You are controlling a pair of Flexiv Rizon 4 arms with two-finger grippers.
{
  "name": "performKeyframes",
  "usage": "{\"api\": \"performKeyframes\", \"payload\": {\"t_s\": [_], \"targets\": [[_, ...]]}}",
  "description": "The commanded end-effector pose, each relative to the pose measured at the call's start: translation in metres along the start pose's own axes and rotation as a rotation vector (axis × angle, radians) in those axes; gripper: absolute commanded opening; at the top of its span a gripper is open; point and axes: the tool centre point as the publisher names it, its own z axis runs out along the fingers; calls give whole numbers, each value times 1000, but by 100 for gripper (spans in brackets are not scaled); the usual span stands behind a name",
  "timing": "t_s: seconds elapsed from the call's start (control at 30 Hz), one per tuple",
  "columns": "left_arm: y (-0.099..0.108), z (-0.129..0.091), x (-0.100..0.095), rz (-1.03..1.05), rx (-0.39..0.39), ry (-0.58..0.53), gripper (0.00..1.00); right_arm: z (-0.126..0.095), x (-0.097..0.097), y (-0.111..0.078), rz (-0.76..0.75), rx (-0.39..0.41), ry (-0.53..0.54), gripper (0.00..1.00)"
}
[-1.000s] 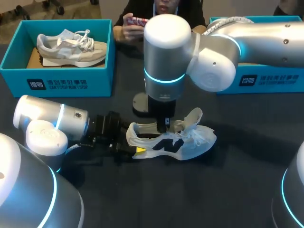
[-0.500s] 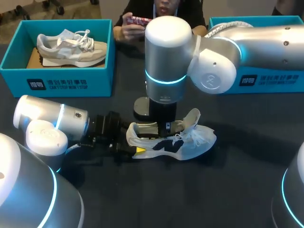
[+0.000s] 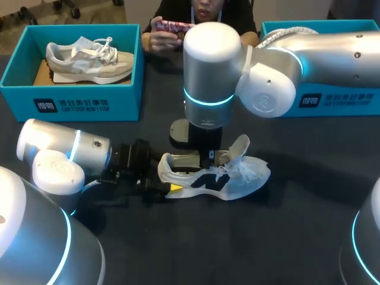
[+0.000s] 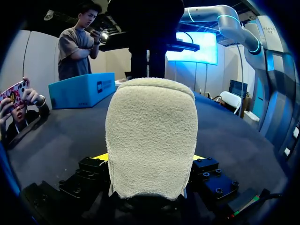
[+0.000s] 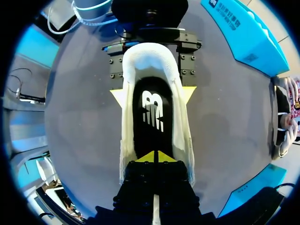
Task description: Take the shoe out of the shoebox, open the shoe tongue, remove and reinsert the insole, then place the shoe into the shoebox
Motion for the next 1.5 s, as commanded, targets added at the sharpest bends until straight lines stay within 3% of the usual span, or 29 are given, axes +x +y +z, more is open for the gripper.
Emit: {"api": "performKeyframes", "payload": {"t_s": [0.03,0.2,0.9,1.33,1.47,1.5], "targets": [[2,2,0,0,-3,0,0,11,-2,3,1,-9,6,9],[2,2,0,0,-3,0,0,15,-4,3,7,-7,5,27],[2,2,0,0,-3,0,0,35,-14,4,-15,-20,-29,45],[2,2,0,0,-3,0,0,61,-4,8,-27,-38,65,39],[2,2,0,0,-3,0,0,69,2,12,-24,-37,90,29],[2,2,0,0,-3,0,0,72,5,14,-21,-41,97,19]]}}
